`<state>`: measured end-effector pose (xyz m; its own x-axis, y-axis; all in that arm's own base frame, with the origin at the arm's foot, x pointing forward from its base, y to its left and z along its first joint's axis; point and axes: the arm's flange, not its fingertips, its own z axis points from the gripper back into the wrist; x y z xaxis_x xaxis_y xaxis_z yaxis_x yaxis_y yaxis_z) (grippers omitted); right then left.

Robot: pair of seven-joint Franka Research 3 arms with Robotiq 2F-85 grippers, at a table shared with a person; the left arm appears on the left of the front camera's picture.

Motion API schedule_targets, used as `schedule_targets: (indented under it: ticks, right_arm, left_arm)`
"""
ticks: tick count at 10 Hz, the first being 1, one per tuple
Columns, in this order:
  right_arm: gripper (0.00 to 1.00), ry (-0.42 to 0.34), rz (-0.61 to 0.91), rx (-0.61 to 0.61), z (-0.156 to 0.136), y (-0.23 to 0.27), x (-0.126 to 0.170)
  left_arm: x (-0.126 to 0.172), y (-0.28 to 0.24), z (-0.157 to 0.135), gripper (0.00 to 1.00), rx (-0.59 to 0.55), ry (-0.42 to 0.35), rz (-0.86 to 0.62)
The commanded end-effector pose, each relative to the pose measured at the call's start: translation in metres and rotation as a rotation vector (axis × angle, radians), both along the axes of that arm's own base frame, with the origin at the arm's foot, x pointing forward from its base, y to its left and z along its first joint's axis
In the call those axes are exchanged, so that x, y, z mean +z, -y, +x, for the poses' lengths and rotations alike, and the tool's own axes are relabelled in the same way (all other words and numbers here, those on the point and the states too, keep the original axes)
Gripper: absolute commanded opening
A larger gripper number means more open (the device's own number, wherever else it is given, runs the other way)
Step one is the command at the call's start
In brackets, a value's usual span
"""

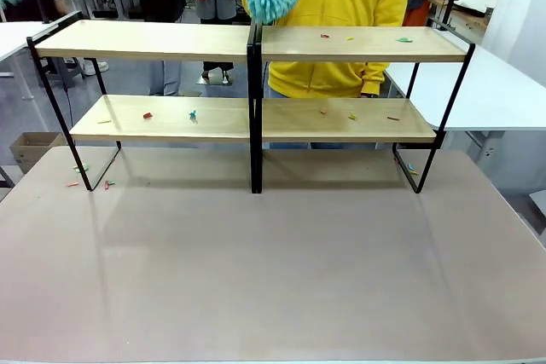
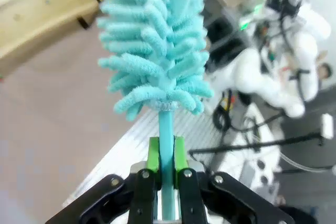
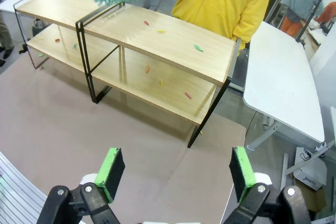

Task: Clean the shelves.
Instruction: Clean another randomly selected level of the Shelf with the Duster.

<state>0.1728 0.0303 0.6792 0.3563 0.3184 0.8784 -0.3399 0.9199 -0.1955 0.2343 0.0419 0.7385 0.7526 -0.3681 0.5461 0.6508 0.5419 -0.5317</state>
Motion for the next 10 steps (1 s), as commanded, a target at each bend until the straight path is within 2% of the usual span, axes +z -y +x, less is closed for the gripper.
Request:
schedule_targets:
  ticks: [1,2,3,5,6,7,8,10]
  right_arm:
    - [1.0,0.0,0.007,0.007,0.0,0.001,0.001]
    - [1.0,0.0,0.007,0.007,0.0,0.001,0.001]
    - [1.0,0.0,0.007,0.007,0.0,0.001,0.001]
    - [1.0,0.0,0.007,0.007,0.0,0.001,0.001]
    - [1.0,0.0,0.007,0.007,0.0,0.001,0.001]
    - [1.0,0.0,0.007,0.007,0.0,0.001,0.001]
    - [1.0,0.0,0.007,0.007,0.0,0.001,0.001]
    - [1.0,0.0,0.007,0.007,0.0,0.001,0.001]
  left_arm:
    - [-0.022,0.05,-0.011,0.12,-0.402,-0.031,0.394]
    - [-0.045,0.067,-0.015,0.12,-0.498,-0.089,0.544]
    - [-0.062,0.086,-0.014,0.12,-0.525,-0.121,0.635]
    - [-0.106,0.146,-0.02,0.12,-0.67,-0.212,0.748]
    - [-0.136,0.173,-0.022,0.12,-0.764,-0.294,0.801]
    - [-0.146,0.184,-0.011,0.12,-0.541,-0.291,0.846]
    - [-0.119,0.162,-0.031,0.12,-0.652,-0.285,0.721]
    - [-0.119,0.162,-0.031,0.12,-0.652,-0.285,0.721]
